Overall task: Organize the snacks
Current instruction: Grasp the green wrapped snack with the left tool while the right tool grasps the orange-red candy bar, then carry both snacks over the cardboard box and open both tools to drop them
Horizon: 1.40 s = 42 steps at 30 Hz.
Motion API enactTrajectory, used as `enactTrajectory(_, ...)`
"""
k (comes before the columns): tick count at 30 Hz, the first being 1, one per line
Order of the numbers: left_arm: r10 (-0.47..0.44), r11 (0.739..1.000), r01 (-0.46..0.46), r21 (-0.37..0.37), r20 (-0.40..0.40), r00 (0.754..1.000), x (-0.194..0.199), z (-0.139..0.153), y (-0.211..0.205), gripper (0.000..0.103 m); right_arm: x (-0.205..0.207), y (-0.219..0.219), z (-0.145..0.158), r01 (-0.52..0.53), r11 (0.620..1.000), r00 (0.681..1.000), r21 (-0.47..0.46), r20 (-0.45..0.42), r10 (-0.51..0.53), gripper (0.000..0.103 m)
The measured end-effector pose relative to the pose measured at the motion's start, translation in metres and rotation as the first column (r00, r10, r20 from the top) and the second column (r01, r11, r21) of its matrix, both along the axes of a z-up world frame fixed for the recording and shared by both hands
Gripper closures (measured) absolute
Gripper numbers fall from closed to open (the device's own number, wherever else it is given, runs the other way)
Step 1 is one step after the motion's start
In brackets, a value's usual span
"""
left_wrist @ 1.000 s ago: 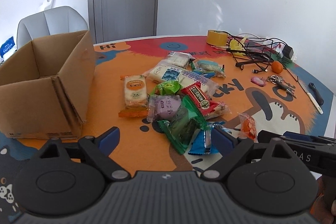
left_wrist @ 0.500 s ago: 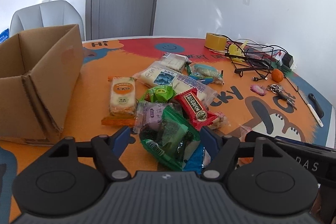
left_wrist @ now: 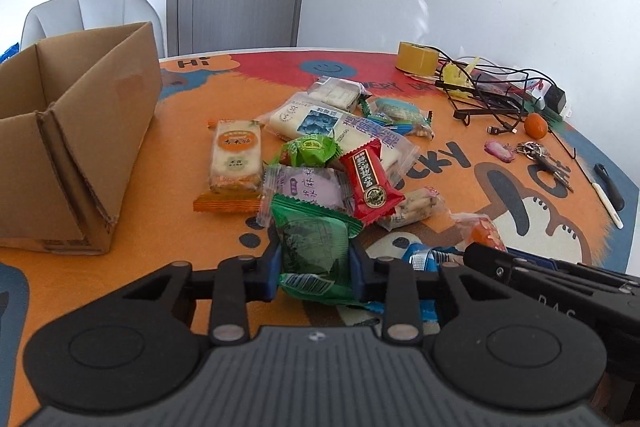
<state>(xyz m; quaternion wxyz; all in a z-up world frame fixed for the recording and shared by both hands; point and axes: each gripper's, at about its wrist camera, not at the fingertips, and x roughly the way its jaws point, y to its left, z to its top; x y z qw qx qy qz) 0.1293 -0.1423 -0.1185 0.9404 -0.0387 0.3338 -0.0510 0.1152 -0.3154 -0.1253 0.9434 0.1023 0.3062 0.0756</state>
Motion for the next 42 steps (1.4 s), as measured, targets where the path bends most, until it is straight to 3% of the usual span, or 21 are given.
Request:
enactTrajectory(15, 0.062, 0.998, -0.062, -0.006, 0.107, 0.992, -0.027, 0.034, 0.028, 0.071, -0.007, 0.015, 0.019, -0.006, 0.999, 0.998, 0.053, 0.064, 0.003, 0.082)
enactTrajectory(42, 0.218, 0.976, -0.215, -0.042, 0.277, 0.936, -0.04, 0.089, 0.105, 0.071, -0.001, 0.097, 0.064, -0.129, 0.99, 0.973, 0.059, 0.198, 0.115, 0.082)
